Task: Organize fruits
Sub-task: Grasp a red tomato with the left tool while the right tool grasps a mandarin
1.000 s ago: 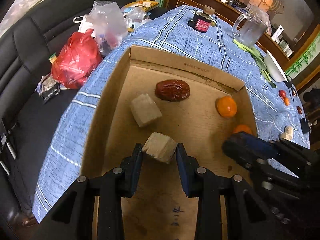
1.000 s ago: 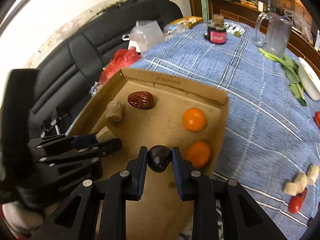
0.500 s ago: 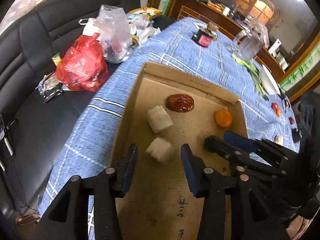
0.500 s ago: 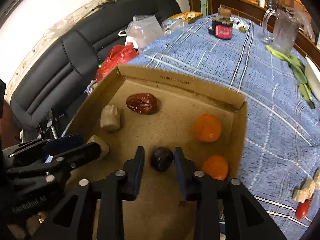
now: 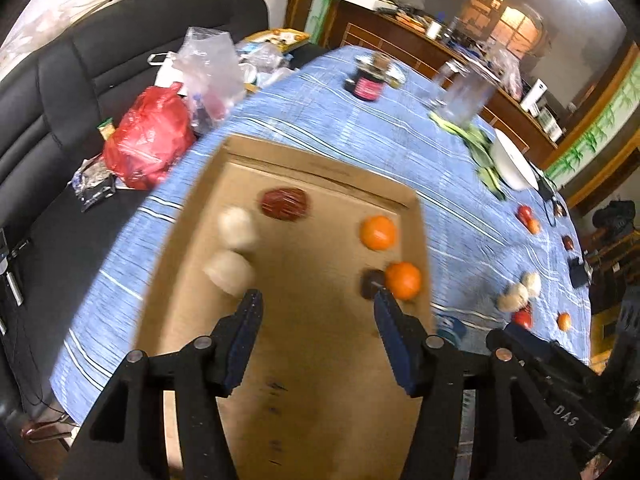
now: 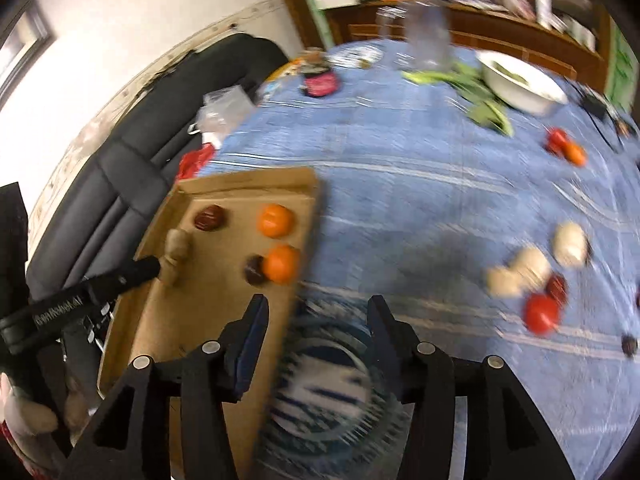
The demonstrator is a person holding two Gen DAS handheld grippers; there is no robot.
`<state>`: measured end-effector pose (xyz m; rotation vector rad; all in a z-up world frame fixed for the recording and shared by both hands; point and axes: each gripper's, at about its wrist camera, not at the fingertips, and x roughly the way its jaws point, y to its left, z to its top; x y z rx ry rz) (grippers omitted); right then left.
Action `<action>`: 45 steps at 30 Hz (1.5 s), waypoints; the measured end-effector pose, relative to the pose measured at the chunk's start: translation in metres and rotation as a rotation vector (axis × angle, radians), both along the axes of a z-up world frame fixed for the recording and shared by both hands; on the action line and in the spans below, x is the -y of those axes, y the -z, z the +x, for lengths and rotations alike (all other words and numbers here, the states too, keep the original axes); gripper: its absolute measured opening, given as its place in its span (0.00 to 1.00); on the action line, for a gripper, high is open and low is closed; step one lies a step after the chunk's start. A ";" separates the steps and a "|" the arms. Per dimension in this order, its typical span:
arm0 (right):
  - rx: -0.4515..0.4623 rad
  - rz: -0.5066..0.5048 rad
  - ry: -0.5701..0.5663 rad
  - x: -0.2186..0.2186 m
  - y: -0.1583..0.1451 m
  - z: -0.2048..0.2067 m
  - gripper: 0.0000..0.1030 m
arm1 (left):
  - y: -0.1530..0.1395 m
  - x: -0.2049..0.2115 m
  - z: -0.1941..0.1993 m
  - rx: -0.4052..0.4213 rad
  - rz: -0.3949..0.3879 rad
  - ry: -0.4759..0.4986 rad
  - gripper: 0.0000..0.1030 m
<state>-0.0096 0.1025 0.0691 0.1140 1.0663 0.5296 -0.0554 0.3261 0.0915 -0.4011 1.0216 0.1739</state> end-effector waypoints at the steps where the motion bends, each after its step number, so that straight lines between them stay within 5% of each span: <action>1: -0.011 0.000 0.016 0.015 0.003 -0.002 0.54 | 0.000 0.011 0.001 -0.003 0.000 0.013 0.56; 15: -0.060 -0.043 0.233 0.189 0.025 -0.017 0.53 | 0.019 0.172 0.021 -0.036 -0.032 0.238 0.59; 26: -0.057 -0.071 0.368 0.281 0.033 -0.005 0.53 | 0.042 0.221 0.043 -0.069 -0.063 0.285 0.58; 35: -0.023 -0.088 0.405 0.309 0.031 0.030 0.53 | 0.052 0.270 0.072 -0.031 -0.011 0.435 0.58; 45: -0.025 -0.135 0.347 0.296 0.042 0.067 0.53 | 0.076 0.284 0.100 -0.058 0.021 0.449 0.58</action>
